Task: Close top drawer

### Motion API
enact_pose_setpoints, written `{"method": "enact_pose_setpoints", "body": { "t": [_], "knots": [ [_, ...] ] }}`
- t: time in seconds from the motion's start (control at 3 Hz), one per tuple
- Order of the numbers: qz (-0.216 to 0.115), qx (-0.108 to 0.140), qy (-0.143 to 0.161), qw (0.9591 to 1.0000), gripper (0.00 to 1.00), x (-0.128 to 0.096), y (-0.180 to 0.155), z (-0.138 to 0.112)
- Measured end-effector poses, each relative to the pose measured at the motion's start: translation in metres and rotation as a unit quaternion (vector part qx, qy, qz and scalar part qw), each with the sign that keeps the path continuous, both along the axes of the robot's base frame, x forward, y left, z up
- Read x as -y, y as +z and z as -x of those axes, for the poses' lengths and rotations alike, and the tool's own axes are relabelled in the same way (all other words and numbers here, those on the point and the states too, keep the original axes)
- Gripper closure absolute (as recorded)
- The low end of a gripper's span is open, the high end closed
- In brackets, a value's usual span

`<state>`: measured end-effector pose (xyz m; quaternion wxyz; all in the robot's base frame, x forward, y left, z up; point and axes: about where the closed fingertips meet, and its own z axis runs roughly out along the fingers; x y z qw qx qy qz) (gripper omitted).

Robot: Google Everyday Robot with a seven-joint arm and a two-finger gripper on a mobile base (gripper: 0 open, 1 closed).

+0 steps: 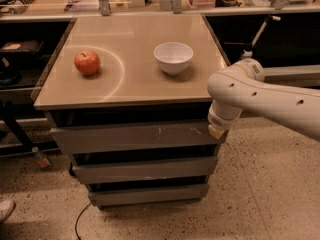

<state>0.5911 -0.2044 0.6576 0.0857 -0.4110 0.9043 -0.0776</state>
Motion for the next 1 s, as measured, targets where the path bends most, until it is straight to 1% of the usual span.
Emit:
{"method": "enact_pose_setpoints", "body": {
  "t": [0.33,0.67,1.0],
  "knots": [
    [-0.005,-0.011,0.009,0.9999,1.00,0.004,0.004,0.013],
    [-0.026,-0.062,-0.001,0.9977,1.00,0.030,0.019,0.073],
    [-0.042,-0.081,-0.007,0.9958,0.81,0.026,0.017,0.084]
  ]
}}
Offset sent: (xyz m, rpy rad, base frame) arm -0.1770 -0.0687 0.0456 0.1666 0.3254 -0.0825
